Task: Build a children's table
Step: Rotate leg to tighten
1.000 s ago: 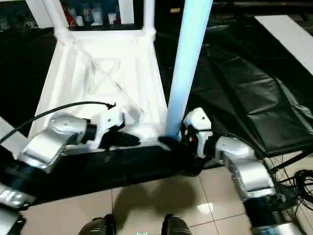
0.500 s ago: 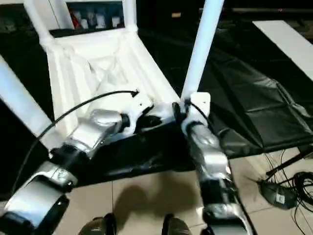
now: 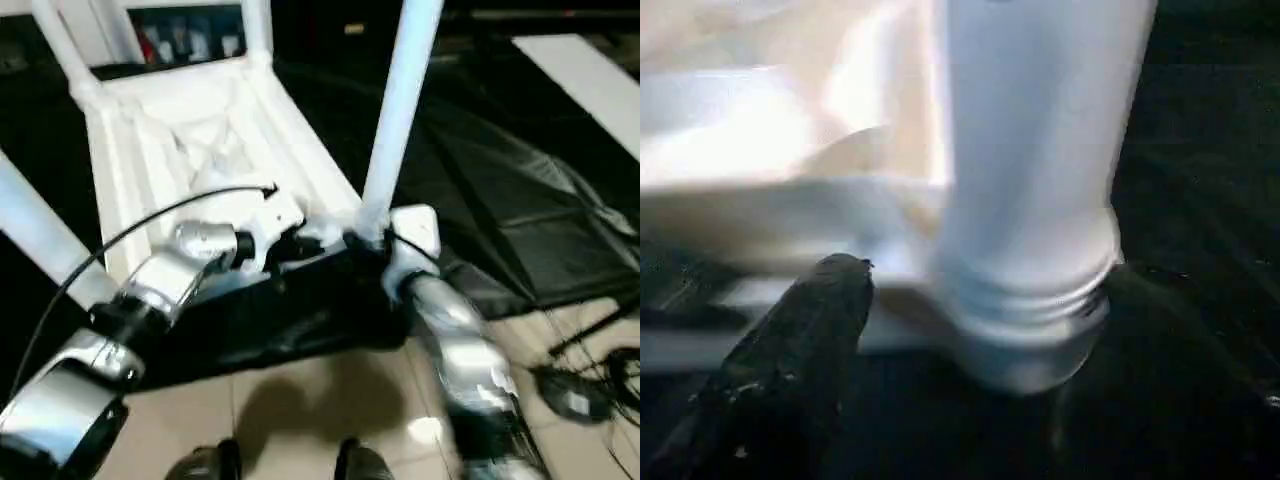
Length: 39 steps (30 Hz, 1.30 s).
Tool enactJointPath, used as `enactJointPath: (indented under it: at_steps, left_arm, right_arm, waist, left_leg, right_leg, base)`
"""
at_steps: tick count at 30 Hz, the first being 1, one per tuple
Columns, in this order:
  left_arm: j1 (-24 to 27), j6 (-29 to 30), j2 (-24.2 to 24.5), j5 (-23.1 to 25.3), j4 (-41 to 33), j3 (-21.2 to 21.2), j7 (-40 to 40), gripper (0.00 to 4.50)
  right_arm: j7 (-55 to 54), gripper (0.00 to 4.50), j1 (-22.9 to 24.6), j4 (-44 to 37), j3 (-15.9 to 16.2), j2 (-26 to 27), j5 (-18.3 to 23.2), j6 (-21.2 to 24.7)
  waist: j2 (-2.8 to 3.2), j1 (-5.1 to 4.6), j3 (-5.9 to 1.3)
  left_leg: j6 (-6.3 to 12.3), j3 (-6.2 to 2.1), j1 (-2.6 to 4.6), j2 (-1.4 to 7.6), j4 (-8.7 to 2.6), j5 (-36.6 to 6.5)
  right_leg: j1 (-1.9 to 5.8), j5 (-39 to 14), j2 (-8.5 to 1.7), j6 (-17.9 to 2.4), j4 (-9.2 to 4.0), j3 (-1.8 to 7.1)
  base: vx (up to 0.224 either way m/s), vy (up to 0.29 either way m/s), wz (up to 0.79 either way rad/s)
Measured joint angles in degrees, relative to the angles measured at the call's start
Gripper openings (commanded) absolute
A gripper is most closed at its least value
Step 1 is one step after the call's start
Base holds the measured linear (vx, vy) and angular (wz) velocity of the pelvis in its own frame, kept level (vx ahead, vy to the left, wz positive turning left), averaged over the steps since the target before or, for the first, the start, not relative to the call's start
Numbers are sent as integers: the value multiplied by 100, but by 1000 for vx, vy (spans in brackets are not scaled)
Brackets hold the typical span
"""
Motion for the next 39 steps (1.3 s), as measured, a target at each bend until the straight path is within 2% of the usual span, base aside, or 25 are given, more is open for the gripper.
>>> enactJointPath:
  at_steps: [3, 5, 9, 10, 16, 18, 22, 27, 33, 37, 39]
  left_arm:
    - [147, -148, 274, -97, -198, -40, -513, 0]
    - [283, -249, 524, -144, -332, -115, -891, 0]
    - [553, -322, 875, -195, -587, -186, -1422, 0]
    - [602, -340, 929, -198, -631, -187, -1498, 0]
    - [681, -524, 968, -135, -575, -240, -1522, 0]
    - [673, -562, 945, -118, -480, -234, -1406, 44]
    - [534, -289, 816, -11, -268, -213, -911, 67]
    - [277, -282, 675, 250, 235, -68, -49, 104]
    - [170, -361, 650, 299, 405, 108, 361, 146]
    - [427, -454, 640, -10, -416, 288, 131, 158]
    - [921, -452, 560, -524, -1386, 534, -38, 158]
  right_arm:
    - [884, 402, 481, -523, -68, -680, 221, 18]
    - [1322, 402, 803, -727, -183, -972, 280, -12]
    - [1664, 402, 1112, -811, -283, -1161, 413, -31]
    - [1680, 402, 1134, -812, -285, -1178, 420, -59]
    - [1607, 402, 1096, -835, -292, -1165, 484, -98]
    - [1577, 412, 1055, -832, -291, -1126, 475, -127]
    - [1380, 412, 865, -691, -327, -931, 382, -248]
    - [1200, 412, 760, -588, -388, -791, 372, -362]
    - [1137, 412, 757, -537, -305, -700, 356, -378]
    - [1147, 412, 783, -568, -303, -696, 363, -375]
    - [1136, 412, 926, -728, -314, -671, 427, -343]
  waist:
    - [31, 42, -46]
    - [73, 74, -119]
    - [107, 107, -249]
    - [114, 113, -263]
    - [127, 124, -276]
    - [153, 103, -296]
    - [189, 92, -320]
    - [186, 110, -321]
    - [185, 110, -322]
    - [184, 118, -324]
    - [184, 115, -332]
  left_leg:
    - [29, -7, -11, 24, 11, 18]
    - [32, -8, -16, 48, 61, 19]
    - [33, -1, -20, 40, 88, 14]
    - [33, -1, -16, 38, 97, 14]
    - [10, -1, 26, 34, 168, -6]
    - [10, -1, 30, 31, 174, -6]
    - [10, -5, 42, 30, 175, -5]
    - [10, -22, 52, 30, 175, -5]
    - [11, -30, 51, 25, 182, -4]
    - [31, -30, 40, 20, 187, 9]
    - [34, -26, 45, 11, 194, 11]
  right_leg:
    - [-3, -18, 20, -1, 2, -13]
    - [4, -36, 38, -28, 14, -12]
    - [16, -41, 22, -37, 13, -9]
    - [29, -41, 18, -37, 14, -10]
    - [107, -40, 0, -38, 36, -10]
    - [110, -40, -3, -38, 36, -6]
    - [109, -36, -3, -18, 43, -10]
    - [109, -36, -1, -7, 56, -24]
    - [107, -37, -3, -5, 29, -29]
    - [110, -36, -8, -7, 3, -26]
    - [114, -29, -13, -19, 5, -16]
  base:
    - [19, -7, 1]
    - [0, 0, 0]
    - [0, 0, 0]
    - [0, 0, 0]
    - [0, 0, 0]
    - [0, 0, 0]
    - [0, 0, 0]
    - [-10, -3, 0]
    - [0, 0, 0]
    - [0, 0, 0]
    - [0, 0, 0]
